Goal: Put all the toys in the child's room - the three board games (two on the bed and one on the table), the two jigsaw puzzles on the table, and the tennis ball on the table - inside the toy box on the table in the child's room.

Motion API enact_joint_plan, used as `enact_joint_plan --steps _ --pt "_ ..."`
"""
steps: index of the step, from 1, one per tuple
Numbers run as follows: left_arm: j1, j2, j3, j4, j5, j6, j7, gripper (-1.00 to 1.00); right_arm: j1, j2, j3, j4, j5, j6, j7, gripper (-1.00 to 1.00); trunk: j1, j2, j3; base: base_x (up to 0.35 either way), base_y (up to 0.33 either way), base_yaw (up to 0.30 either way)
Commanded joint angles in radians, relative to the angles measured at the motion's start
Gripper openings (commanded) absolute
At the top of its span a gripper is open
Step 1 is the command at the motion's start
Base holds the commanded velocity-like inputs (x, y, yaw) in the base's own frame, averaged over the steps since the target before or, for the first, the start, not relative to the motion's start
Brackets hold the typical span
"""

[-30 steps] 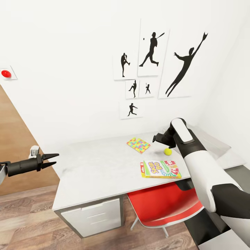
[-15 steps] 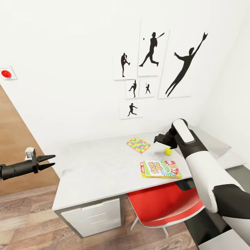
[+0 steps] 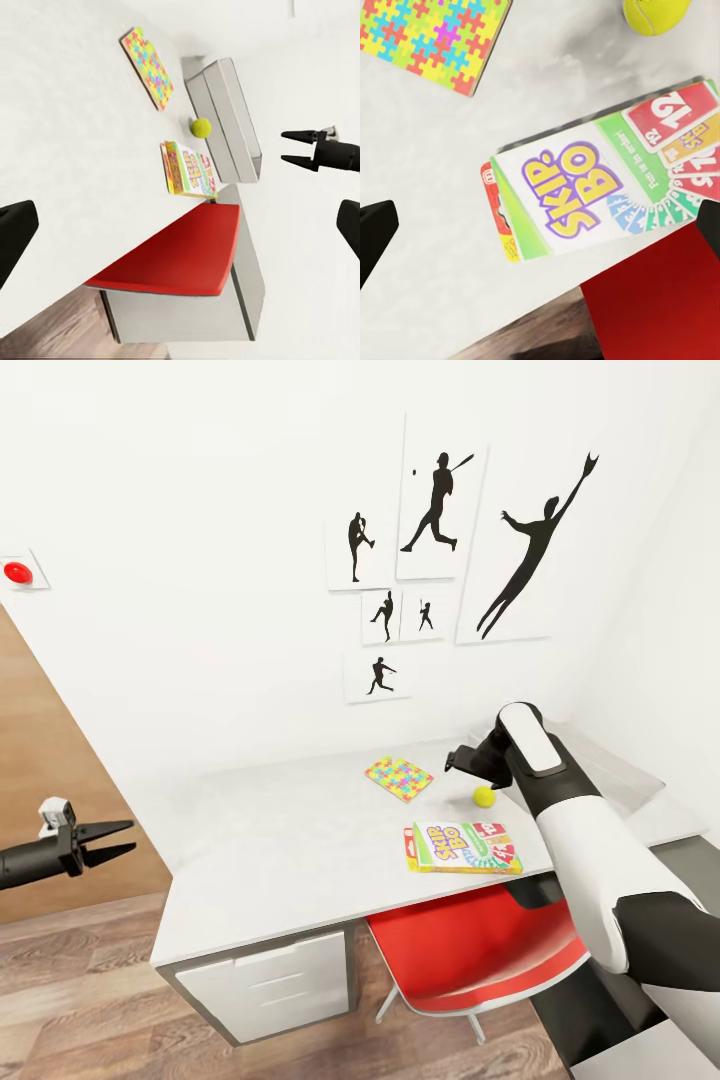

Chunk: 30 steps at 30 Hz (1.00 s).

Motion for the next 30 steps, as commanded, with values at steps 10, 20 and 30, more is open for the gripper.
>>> enact_joint_plan --steps 10,20,30 --pt "0.002 0.003 -0.008 0.0 0.002 0.007 -0.004 1.0 -0.002 -0.002 0.002 -0.001 -0.006 0.003 -0.007 1.0 0.001 -0.002 -0.002 0.0 0.0 0.0" --pt "0.003 0.003 -0.008 0.0 0.003 0.006 -0.004 1.0 -0.003 -0.001 0.003 -0.001 -0.004 0.003 -0.009 1.0 0.001 -0.002 -0.002 0.0 0.0 0.0" --pt "0.003 0.003 -0.008 0.001 0.002 0.006 -0.004 1.0 -0.003 -0.001 0.003 0.0 -0.004 0.003 -0.01 1.0 0.001 -0.002 0.0 0.012 0.005 0.0"
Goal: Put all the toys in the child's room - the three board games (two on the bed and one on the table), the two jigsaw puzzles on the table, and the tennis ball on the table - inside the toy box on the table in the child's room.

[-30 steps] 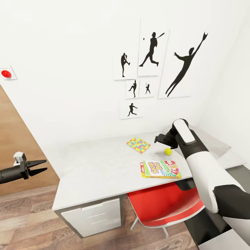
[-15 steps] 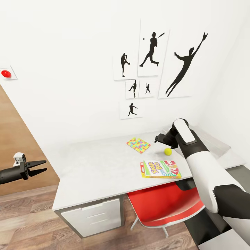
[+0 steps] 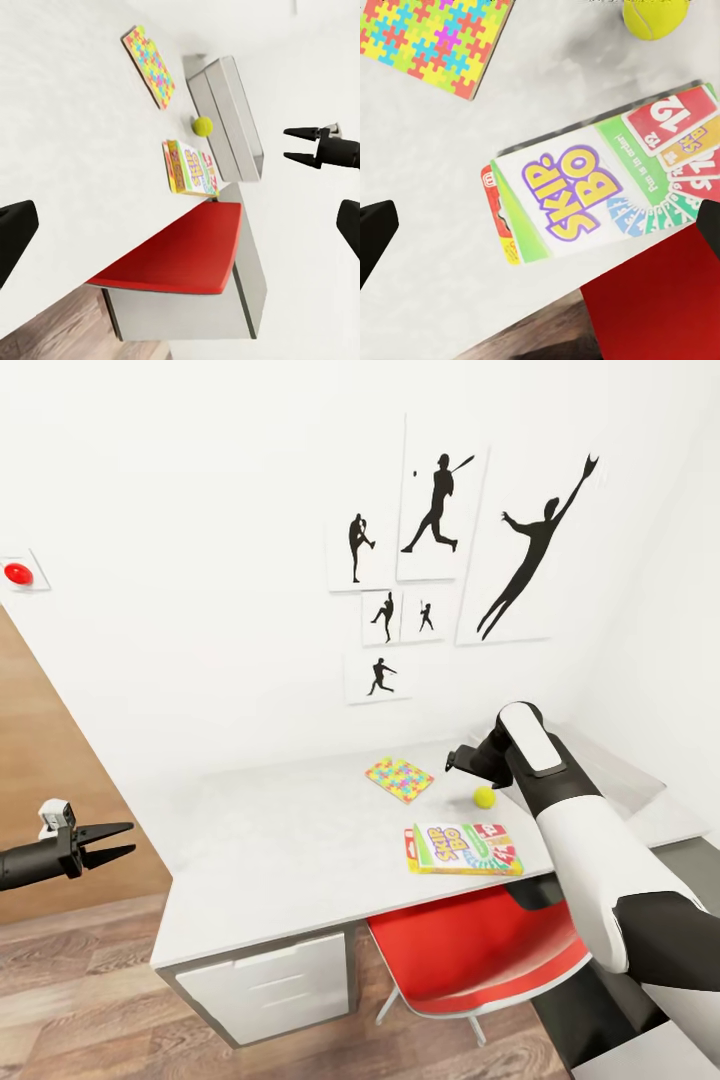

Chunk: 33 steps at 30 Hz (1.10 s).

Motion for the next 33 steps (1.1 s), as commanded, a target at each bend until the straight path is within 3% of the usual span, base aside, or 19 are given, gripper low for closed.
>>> enact_joint_plan --steps 1,22,33 --pt "-0.001 0.0 0.0 0.0 -0.001 0.01 -0.004 1.0 -0.001 -0.001 0.004 0.0 -0.01 0.003 -0.01 1.0 0.001 -0.002 -0.001 0.083 0.067 0.0" --pt "0.0 -0.003 0.001 0.0 0.001 0.007 -0.004 1.0 -0.001 -0.01 -0.004 0.009 -0.007 0.003 -0.009 1.0 0.001 -0.002 0.03 0.03 0.037 -0.077" --pt "0.001 -0.003 0.001 0.0 0.001 0.006 -0.004 1.0 -0.001 -0.038 -0.004 0.033 -0.009 0.003 -0.01 1.0 0.001 -0.002 0.046 0.006 0.01 -0.179"
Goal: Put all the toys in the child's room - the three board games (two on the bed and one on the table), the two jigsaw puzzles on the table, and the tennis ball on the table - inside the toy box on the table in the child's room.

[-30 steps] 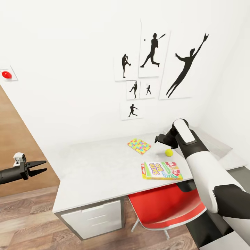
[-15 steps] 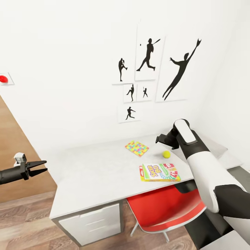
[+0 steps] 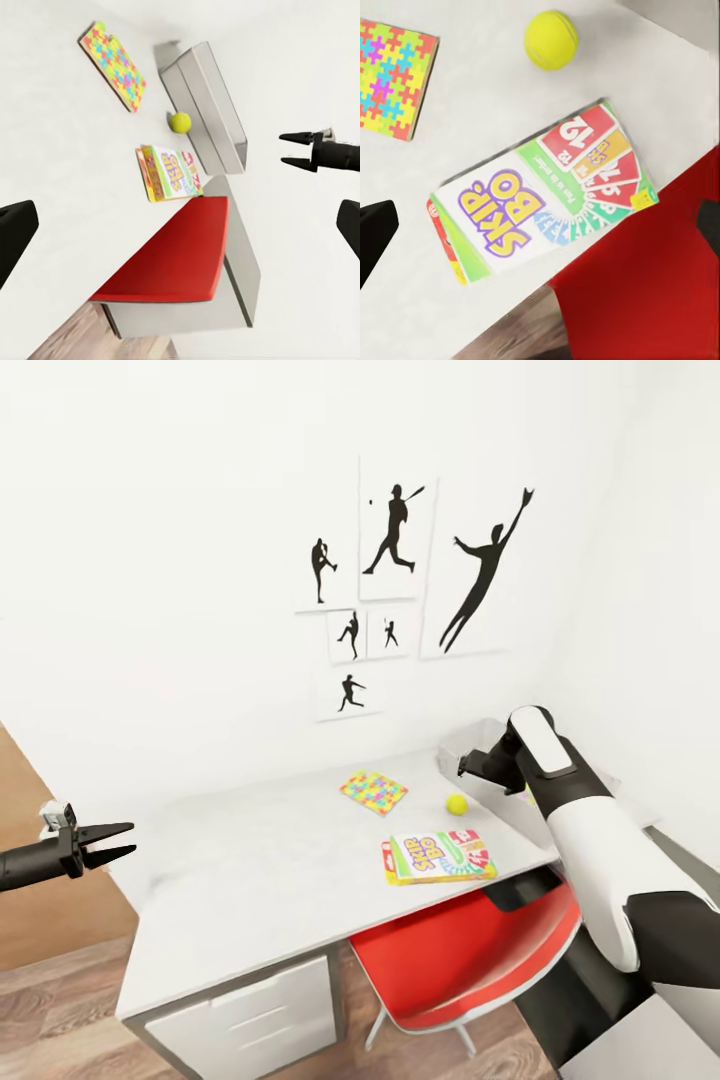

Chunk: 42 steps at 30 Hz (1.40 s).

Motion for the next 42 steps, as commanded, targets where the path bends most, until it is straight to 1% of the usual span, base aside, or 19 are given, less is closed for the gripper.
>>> enact_joint_plan --steps 1,10,17,25,30,35,42 --pt "-0.001 0.0 0.0 0.0 -0.001 0.011 -0.004 1.0 -0.001 -0.002 0.004 0.004 -0.01 0.003 -0.01 1.0 0.001 -0.002 -0.001 0.001 0.001 -0.219" --pt "-0.001 0.0 0.0 0.0 -0.001 0.011 -0.004 1.0 -0.002 -0.003 0.003 0.026 -0.01 0.003 -0.01 1.0 0.001 -0.002 0.004 0.0 0.0 -0.254" --pt "-0.001 0.001 0.0 0.0 -0.001 0.01 -0.004 1.0 -0.002 -0.002 0.007 0.03 -0.01 0.002 -0.01 1.0 0.001 -0.002 -0.002 0.0 0.0 -0.181" --pt "-0.001 0.002 0.002 0.0 -0.001 0.01 -0.004 1.0 -0.002 0.002 0.012 0.03 -0.01 0.003 -0.007 1.0 0.001 -0.002 -0.014 0.0 0.0 -0.041" --pt "-0.001 0.003 0.003 0.0 -0.001 0.01 -0.004 1.0 -0.002 0.009 0.013 0.026 -0.01 0.003 -0.006 1.0 0.001 -0.002 -0.023 -0.005 0.007 -0.007" --pt "-0.001 0.003 0.003 0.0 -0.001 0.01 -0.004 1.0 -0.002 0.016 0.014 0.02 -0.01 0.002 -0.007 1.0 0.001 -0.002 -0.03 -0.085 0.144 -0.001" --pt "-0.001 0.005 0.003 0.0 -0.001 0.01 -0.004 1.0 -0.003 0.018 0.015 0.018 -0.009 0.001 -0.007 1.0 0.001 -0.002 -0.033 -0.047 0.091 0.0"
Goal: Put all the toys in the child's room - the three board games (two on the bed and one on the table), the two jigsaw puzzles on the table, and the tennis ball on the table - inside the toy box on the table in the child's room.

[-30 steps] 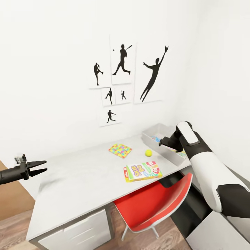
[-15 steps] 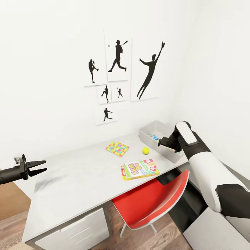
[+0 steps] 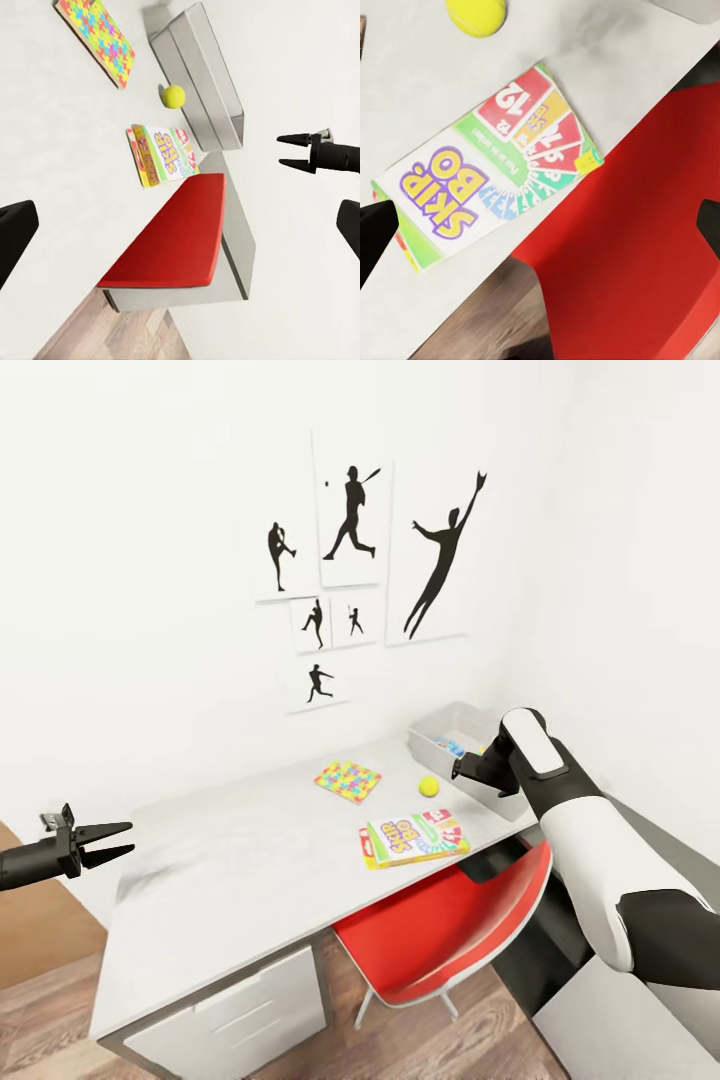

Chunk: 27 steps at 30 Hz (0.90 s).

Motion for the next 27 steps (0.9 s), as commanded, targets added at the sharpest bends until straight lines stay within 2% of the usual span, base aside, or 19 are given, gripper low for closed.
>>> enact_joint_plan --steps 1,10,27 --pt "-0.001 0.0 0.0 0.0 -0.001 0.011 -0.004 1.0 -0.001 -0.001 0.005 -0.001 -0.01 0.003 -0.01 1.0 0.001 -0.002 -0.002 -0.014 0.028 0.0" --pt "-0.001 0.001 0.0 0.0 -0.001 0.011 -0.004 1.0 -0.001 0.0 0.003 -0.001 -0.011 0.003 -0.01 1.0 0.001 -0.002 -0.007 0.017 0.015 0.0" --pt "-0.001 0.002 0.001 0.0 -0.001 0.009 -0.004 1.0 -0.001 0.001 0.002 -0.001 -0.01 0.003 -0.009 1.0 0.001 -0.002 -0.033 0.062 0.035 0.0"
